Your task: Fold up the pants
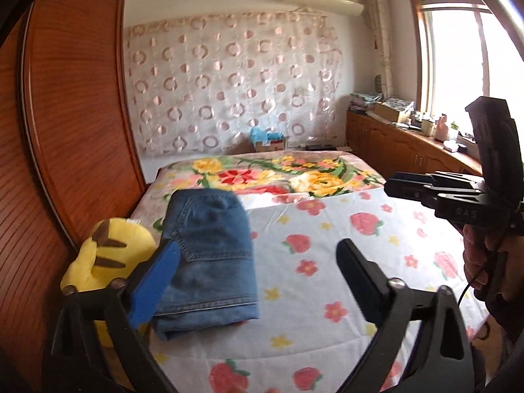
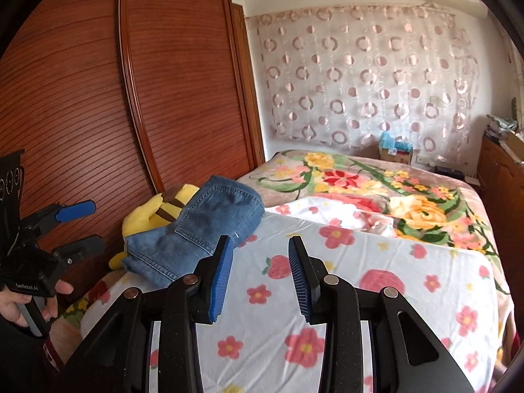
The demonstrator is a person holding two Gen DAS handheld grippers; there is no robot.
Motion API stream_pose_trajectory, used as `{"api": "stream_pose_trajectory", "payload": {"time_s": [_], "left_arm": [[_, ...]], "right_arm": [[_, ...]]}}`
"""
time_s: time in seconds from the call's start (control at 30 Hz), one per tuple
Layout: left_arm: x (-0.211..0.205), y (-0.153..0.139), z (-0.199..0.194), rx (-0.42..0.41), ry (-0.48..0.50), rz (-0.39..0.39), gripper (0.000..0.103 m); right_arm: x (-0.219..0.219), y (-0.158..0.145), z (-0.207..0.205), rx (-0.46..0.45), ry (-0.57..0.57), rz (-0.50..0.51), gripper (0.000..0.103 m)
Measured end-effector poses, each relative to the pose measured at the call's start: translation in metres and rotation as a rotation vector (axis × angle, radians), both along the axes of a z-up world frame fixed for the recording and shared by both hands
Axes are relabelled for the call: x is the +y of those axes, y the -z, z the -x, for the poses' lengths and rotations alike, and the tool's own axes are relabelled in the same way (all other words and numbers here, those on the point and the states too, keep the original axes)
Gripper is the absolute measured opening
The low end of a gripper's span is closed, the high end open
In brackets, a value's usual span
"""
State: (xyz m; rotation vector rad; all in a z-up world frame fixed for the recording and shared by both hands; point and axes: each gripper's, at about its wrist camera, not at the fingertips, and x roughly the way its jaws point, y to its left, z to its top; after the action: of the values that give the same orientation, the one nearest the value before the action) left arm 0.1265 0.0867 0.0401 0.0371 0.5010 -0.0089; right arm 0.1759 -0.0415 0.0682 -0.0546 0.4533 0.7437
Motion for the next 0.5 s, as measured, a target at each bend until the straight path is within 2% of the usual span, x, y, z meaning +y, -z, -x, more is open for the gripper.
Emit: {"api": "stream_pose_trajectory", "payload": {"time_s": [0.17, 0.23, 0.43, 0.5], "left_arm": [[-0.020, -0.016, 0.007, -0.033, -0.001, 0.004, 0.103], [-0.028, -0.021, 0.009, -0.047, 0.004, 0.005, 0.103], [-0.050, -0.033, 0.018, -0.056, -0.031, 0.003, 0.103], [-0.055, -0.035, 0.021, -0.057, -0.044, 0.008, 0.103]], "right_arm": [[-0.018, -0.005, 0.018, -0.021, 0.050, -0.018, 0.038], [-0.027, -0.008, 0.030, -0.035, 0.075, -0.030, 0.048], [-0.052, -0.017, 0.070, -0.076, 0.175, -0.046, 0.065], [-0.058, -0.020, 0.081, -0.087, 0.220, -0.041, 0.066]]}}
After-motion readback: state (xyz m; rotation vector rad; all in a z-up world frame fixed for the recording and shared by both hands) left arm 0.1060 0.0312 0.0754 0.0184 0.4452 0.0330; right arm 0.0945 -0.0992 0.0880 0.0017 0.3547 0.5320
